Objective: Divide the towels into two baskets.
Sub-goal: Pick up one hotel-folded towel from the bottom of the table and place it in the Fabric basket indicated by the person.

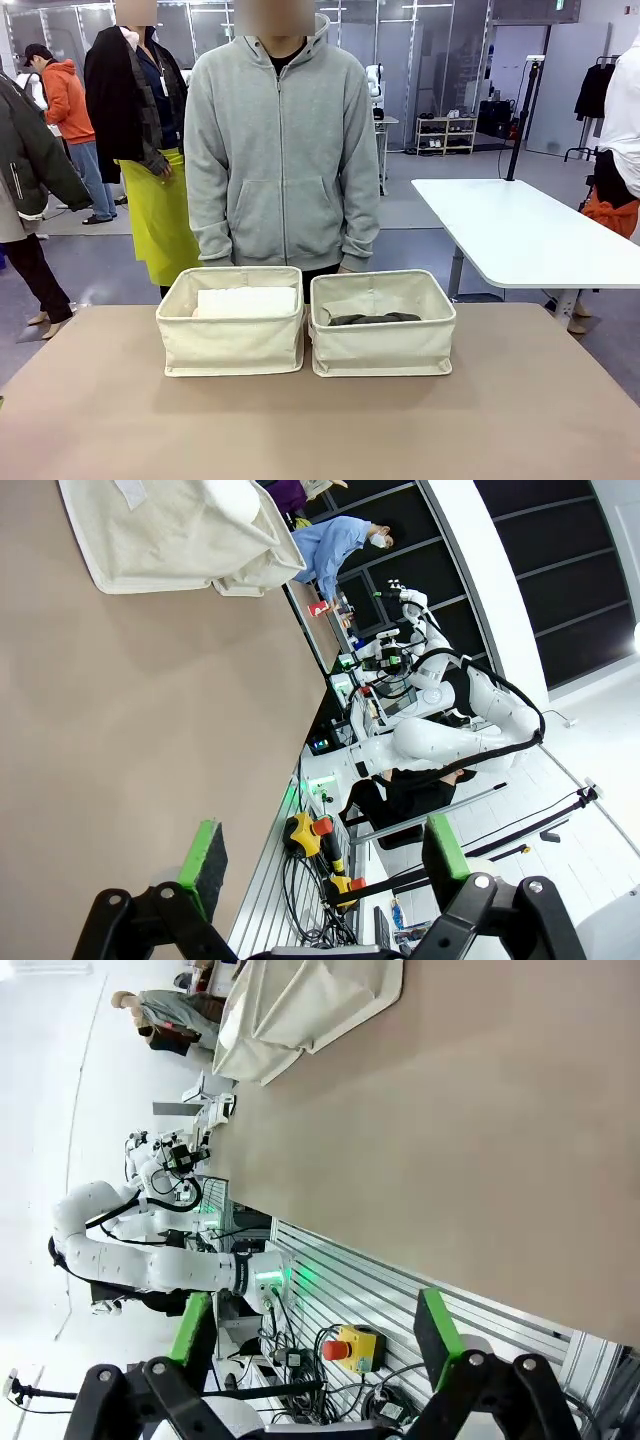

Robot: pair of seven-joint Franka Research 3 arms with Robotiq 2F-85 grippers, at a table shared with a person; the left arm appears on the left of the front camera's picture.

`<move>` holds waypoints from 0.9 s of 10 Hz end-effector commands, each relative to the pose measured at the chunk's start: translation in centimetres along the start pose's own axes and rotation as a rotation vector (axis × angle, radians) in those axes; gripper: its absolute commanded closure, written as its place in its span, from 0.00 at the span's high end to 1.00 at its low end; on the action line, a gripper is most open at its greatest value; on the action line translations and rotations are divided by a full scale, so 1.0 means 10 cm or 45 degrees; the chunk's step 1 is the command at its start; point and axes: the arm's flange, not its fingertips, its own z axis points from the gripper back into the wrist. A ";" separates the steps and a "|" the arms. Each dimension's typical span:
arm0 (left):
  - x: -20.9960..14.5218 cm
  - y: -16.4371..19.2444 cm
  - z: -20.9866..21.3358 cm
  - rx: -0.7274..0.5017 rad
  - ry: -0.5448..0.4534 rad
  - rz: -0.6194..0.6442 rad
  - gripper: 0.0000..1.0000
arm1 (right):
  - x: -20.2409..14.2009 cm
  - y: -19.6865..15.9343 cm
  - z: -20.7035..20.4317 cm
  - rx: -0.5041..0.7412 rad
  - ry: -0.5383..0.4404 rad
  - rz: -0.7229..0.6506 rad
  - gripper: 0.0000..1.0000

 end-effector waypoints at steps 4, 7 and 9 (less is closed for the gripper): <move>-0.01 -0.04 0.02 0.004 -0.004 -0.009 1.00 | 0.10 0.04 -0.08 0.025 -0.005 0.016 1.00; -0.01 -0.04 0.02 0.004 -0.004 -0.009 1.00 | 0.10 0.04 -0.08 0.025 -0.005 0.016 1.00; -0.01 -0.04 0.02 0.004 -0.004 -0.009 1.00 | 0.10 0.04 -0.08 0.025 -0.005 0.016 1.00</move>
